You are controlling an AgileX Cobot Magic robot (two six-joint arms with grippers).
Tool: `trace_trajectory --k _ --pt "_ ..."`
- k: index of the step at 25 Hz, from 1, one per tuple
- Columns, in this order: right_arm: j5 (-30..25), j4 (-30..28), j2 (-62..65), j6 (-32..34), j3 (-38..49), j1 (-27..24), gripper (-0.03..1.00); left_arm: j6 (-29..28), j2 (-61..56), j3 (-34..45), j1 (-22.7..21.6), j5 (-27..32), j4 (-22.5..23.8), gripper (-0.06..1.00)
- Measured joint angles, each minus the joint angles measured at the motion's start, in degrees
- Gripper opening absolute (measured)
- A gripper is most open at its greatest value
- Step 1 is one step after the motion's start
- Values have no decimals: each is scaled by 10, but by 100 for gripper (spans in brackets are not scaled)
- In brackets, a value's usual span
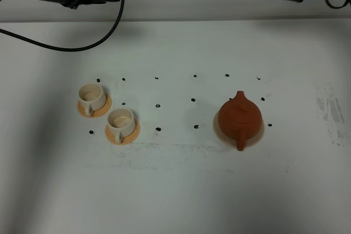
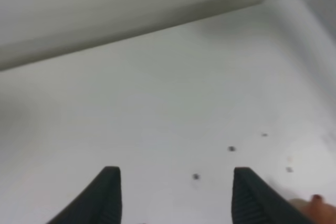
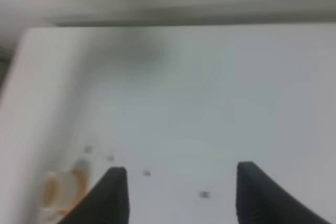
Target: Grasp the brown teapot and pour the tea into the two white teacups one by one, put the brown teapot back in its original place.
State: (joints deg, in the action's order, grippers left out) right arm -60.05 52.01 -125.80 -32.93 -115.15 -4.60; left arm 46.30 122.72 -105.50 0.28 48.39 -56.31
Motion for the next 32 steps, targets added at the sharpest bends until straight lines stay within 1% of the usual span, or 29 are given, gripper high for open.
trace_trajectory --k 3,6,9,11,13,15,20,23,26,28,32 --pt "4 -68 39 23 -1 0 48 -36 -32 0 0 -4 63 49" --pt "0 -127 75 46 -1 0 47 -75 -60 0 0 3 141 49" --pt "-10 -154 110 58 -2 0 45 -117 -87 1 0 12 202 49" --pt "-17 -158 133 60 -2 0 44 -133 -116 19 0 10 227 49" --pt "-21 -159 160 65 -2 0 44 -138 -150 48 0 -4 243 49" --pt "-19 -158 187 69 12 0 44 -138 -195 92 0 -28 247 49" --pt "14 -159 278 58 110 0 44 -138 -307 205 0 -102 260 49" --pt "31 -162 337 50 171 0 44 -139 -369 258 0 -112 275 49" --pt "77 -161 409 40 243 0 44 -158 -426 299 0 -122 302 49" --pt "113 -159 465 27 290 0 44 -175 -467 327 0 -140 322 49" --pt "148 -156 554 16 371 0 44 -198 -555 386 0 -175 351 49"
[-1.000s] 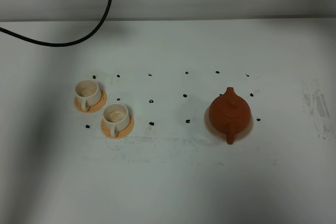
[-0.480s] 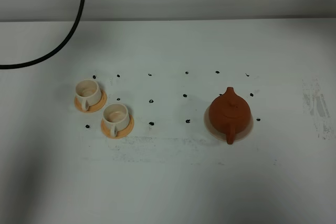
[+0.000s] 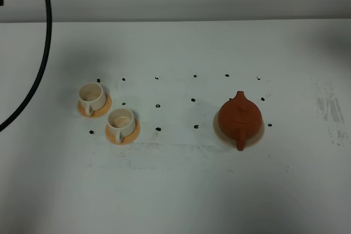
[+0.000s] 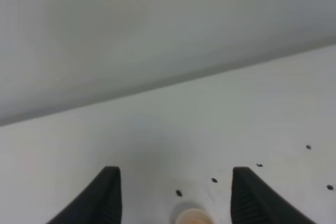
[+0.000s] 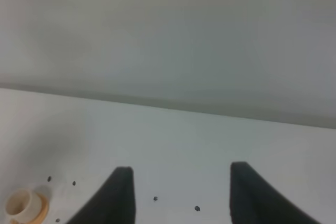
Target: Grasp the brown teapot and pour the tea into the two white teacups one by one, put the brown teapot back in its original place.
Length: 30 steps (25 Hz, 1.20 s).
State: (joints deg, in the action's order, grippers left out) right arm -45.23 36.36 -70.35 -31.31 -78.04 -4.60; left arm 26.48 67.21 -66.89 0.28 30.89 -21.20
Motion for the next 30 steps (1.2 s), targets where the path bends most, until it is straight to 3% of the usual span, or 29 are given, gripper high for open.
trace_trajectory --k 5,14,18,26,30 --pt "32 1 89 -2 90 0 44 -2 -88 85 0 -19 11 49" --pt "36 0 260 -2 226 0 42 -32 -211 187 0 -9 13 46" --pt "18 -1 318 7 278 0 41 -48 -289 200 0 43 31 42" --pt "-11 -14 349 9 323 0 41 -166 -351 201 0 207 158 37" --pt "-3 -15 343 9 323 0 41 -186 -368 208 0 267 181 37"
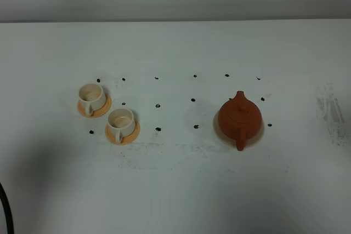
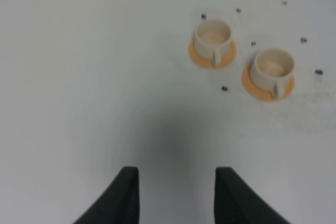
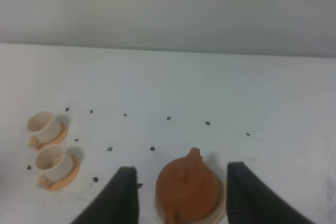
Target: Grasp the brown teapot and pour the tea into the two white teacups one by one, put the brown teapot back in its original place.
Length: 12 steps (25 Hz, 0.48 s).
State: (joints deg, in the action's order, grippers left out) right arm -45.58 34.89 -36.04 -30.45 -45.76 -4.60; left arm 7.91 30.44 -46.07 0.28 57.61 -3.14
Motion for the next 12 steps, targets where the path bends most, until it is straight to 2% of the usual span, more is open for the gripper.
trace_trajectory --k 7,12 --pt "11 1 -32 0 0 0 41 -10 -102 92 0 25 -2 37" --pt "15 17 -58 -7 0 0 41 -21 -181 121 0 70 -3 37"
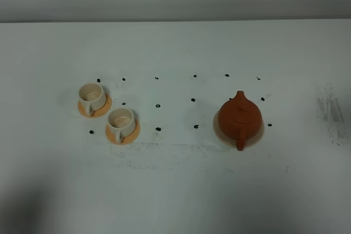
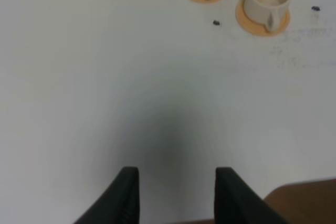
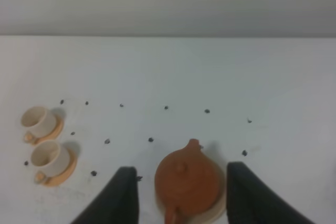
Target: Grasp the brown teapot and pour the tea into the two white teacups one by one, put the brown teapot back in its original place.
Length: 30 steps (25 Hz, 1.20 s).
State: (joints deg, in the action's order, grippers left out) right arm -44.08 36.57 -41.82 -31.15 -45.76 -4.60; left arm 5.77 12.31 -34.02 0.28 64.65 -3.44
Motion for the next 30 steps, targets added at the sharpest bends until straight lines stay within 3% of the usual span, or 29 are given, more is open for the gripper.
trace_trajectory --k 7,30 --pt "1 40 -59 -31 0 0 41 -5 -72 40 0 -19 0 37" --pt "15 44 -146 -50 0 0 41 -15 -126 50 0 -37 0 37"
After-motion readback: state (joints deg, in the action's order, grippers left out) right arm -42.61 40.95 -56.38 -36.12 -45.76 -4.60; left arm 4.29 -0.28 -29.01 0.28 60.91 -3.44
